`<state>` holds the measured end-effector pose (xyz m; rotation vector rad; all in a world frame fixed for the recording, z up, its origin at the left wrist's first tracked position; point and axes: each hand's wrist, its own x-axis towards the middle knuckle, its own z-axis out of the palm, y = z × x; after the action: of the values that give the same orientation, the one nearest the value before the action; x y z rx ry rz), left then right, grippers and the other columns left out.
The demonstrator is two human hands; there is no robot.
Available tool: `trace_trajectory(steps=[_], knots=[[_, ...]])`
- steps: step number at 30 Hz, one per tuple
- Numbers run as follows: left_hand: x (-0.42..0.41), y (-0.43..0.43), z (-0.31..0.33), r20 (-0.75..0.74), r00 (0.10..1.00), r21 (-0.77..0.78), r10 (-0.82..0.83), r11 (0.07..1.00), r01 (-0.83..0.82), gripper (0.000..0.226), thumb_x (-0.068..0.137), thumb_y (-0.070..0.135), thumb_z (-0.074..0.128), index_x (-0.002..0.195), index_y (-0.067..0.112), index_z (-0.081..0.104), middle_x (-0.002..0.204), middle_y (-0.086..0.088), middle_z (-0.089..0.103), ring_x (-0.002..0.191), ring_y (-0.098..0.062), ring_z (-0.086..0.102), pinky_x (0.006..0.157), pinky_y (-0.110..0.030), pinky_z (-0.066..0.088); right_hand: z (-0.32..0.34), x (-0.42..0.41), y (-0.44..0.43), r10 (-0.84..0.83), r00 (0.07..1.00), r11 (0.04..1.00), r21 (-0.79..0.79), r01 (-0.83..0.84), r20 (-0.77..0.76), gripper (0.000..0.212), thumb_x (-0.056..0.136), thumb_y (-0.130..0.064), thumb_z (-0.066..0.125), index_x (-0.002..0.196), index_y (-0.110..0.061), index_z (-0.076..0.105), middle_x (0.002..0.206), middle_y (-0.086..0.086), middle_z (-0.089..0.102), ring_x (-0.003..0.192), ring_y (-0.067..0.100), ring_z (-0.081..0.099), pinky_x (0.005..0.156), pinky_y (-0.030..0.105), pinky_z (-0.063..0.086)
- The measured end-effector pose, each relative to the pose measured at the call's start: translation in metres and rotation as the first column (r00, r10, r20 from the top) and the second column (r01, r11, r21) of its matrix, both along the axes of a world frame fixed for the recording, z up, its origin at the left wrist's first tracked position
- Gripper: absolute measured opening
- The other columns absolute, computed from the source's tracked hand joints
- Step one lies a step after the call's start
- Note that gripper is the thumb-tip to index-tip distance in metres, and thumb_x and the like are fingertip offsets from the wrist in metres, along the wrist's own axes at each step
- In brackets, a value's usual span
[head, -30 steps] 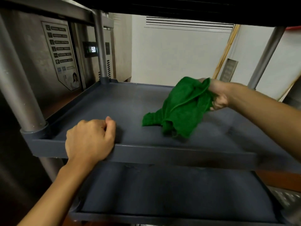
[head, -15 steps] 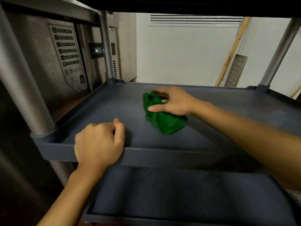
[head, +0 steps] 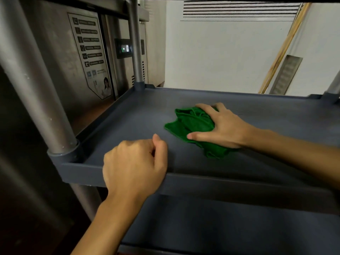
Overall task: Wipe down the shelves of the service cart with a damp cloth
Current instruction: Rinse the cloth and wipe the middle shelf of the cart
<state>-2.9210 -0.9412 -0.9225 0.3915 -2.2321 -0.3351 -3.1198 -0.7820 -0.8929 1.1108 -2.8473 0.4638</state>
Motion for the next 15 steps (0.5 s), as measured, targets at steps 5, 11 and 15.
trace_trajectory(steps=[5, 11, 15], knots=[[-0.002, 0.0, -0.001, -0.03, 1.0, 0.016, -0.002, 1.0, 0.002, 0.059, 0.094, 0.037, 0.041, 0.04, 0.014, 0.035, 0.034, 0.007, 0.029, 0.029, -0.018, 0.034, 0.038, -0.028, 0.037, -0.007, -0.02, -0.022, 0.045, 0.998, 0.992, -0.113, -0.05, -0.047, 0.095, 0.059, -0.076, 0.046, 0.146, -0.041, 0.033, 0.127, 0.007, 0.047, 0.12, 0.031, 0.048, 0.102, 0.041, 0.043], [-0.003, 0.0, -0.001, -0.048, 0.999, 0.01, 0.008, 1.0, -0.008, 0.058, 0.093, 0.038, 0.042, 0.041, 0.014, 0.03, 0.034, 0.005, 0.028, 0.029, -0.021, 0.033, 0.036, -0.029, 0.038, -0.004, -0.059, -0.07, -0.024, 0.998, 0.99, -0.142, 0.015, -0.059, 0.087, 0.074, -0.063, 0.06, 0.15, -0.033, 0.032, 0.136, 0.016, 0.047, 0.122, 0.035, 0.05, 0.101, 0.037, 0.042], [-0.004, -0.001, -0.003, -0.073, 0.997, 0.006, -0.023, 1.0, 0.024, 0.056, 0.092, 0.038, 0.043, 0.043, 0.015, 0.028, 0.036, 0.005, 0.028, 0.03, -0.022, 0.033, 0.036, -0.029, 0.038, -0.002, -0.084, -0.107, -0.085, 0.996, 0.985, -0.154, 0.08, -0.026, 0.09, 0.079, -0.059, 0.06, 0.154, -0.03, 0.018, 0.145, 0.018, 0.032, 0.128, 0.041, 0.045, 0.108, 0.044, 0.04]])
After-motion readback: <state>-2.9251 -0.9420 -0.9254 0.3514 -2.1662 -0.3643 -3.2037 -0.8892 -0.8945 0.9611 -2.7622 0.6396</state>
